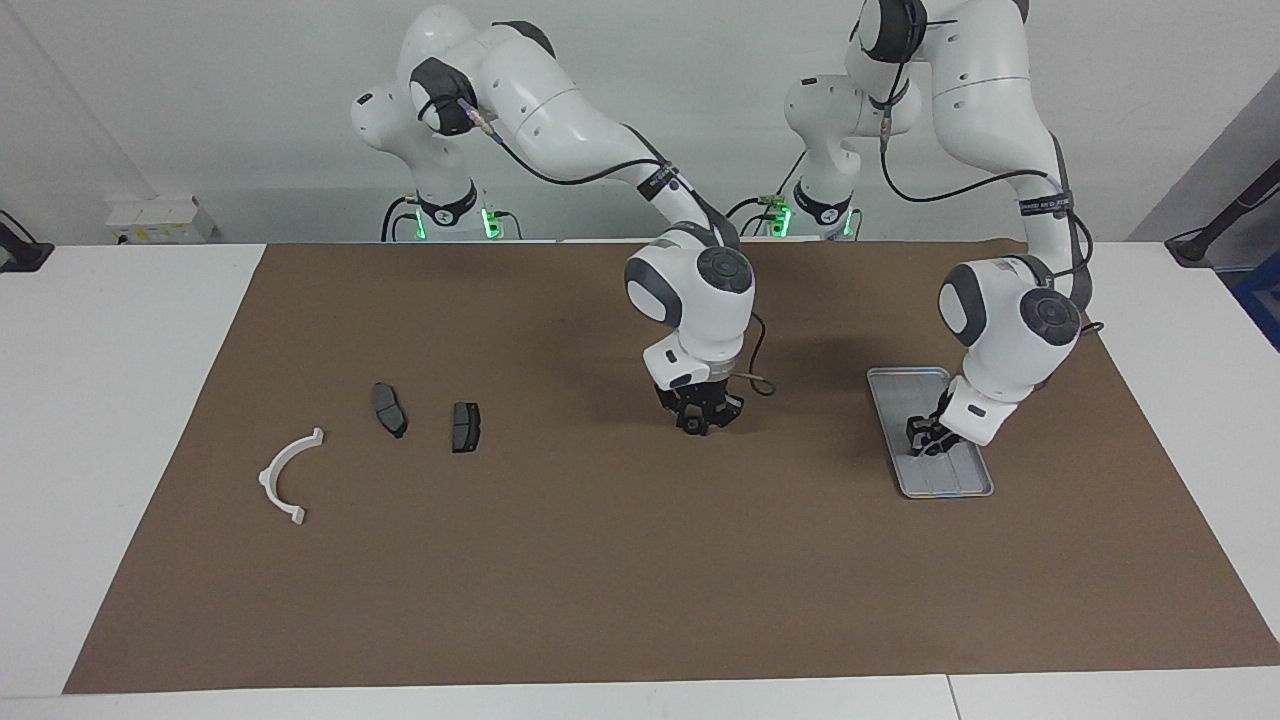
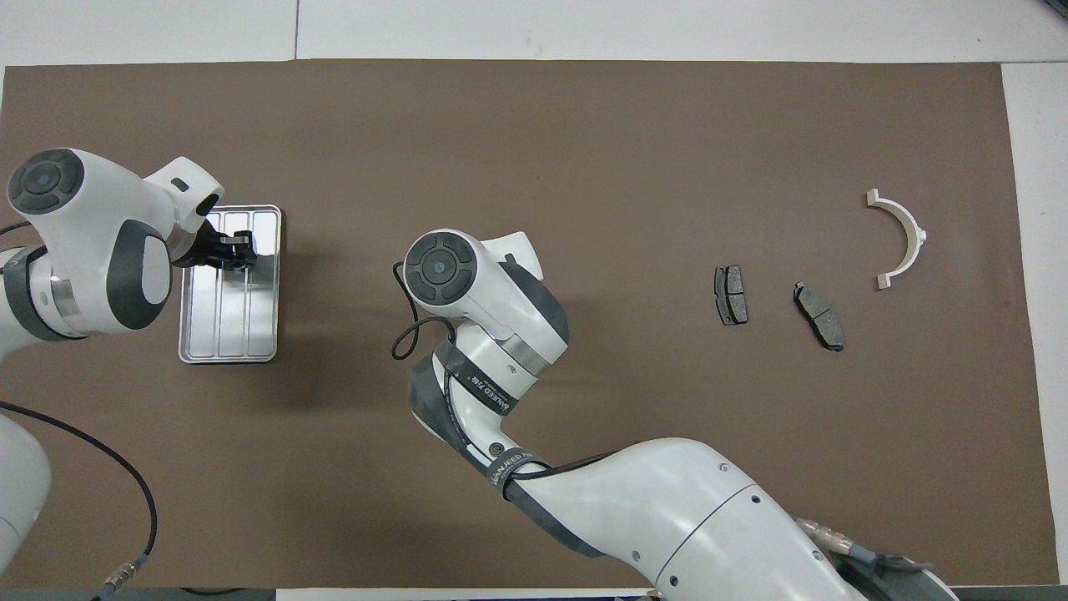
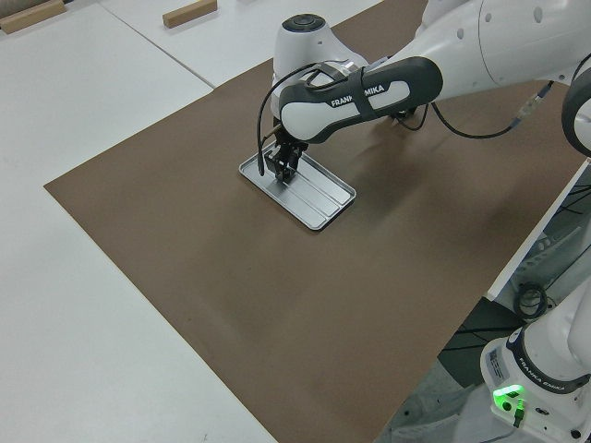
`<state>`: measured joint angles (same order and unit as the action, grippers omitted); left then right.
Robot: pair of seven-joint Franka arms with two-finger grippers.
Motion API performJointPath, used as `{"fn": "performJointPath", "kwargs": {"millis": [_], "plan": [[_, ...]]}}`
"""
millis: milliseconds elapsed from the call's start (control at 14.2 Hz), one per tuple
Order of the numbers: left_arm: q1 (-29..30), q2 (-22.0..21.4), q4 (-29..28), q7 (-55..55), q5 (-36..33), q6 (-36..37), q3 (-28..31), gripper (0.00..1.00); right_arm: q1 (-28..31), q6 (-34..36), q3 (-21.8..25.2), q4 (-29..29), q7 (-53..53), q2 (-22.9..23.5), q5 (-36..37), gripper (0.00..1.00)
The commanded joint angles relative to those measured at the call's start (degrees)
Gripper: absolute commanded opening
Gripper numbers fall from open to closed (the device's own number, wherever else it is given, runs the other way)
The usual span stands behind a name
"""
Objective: Place bearing gear from tray to pile
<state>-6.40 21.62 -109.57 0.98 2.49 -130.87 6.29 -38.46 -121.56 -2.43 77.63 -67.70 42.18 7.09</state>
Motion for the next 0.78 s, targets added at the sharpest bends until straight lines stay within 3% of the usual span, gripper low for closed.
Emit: {"fn": "performJointPath", "kwargs": {"millis": [0,71,141,212,282,705], "plan": [[0.43,-1.84,-2.66,-0.63,-0.56,-2.10,-0.14,0.45,0.93,-0.26,-0.47,-1.08,0.55,1.32,1.53,0.18],[0.43,-1.84,-2.93,-0.54,-0.56,-2.54,-0.14,0.39,0.93,-0.17,-0.47,-1.16,0.81,1.32,1.53,0.10],[0.43,-1.84,-3.01,-0.45,-0.56,-2.55,-0.14,0.27,1.02,-0.17,-0.47,-1.34,1.60,1.32,1.53,0.08],[0.25,-1.84,-3.02,-0.19,-0.56,-2.46,-0.14,0.09,1.71,0.18,-0.47,-1.43,2.57,1.15,1.53,0.07],[0.34,-1.84,-3.02,-0.28,-0.56,-2.46,-0.14,0.00,2.94,0.96,-0.47,-1.86,4.66,0.71,1.35,0.07],[-0.10,-2.19,3.12,1.47,0.58,7.36,-0.31,0.00,14.01,5.80,-0.47,-2.83,25.92,-2.81,-0.14,0.05]]}}
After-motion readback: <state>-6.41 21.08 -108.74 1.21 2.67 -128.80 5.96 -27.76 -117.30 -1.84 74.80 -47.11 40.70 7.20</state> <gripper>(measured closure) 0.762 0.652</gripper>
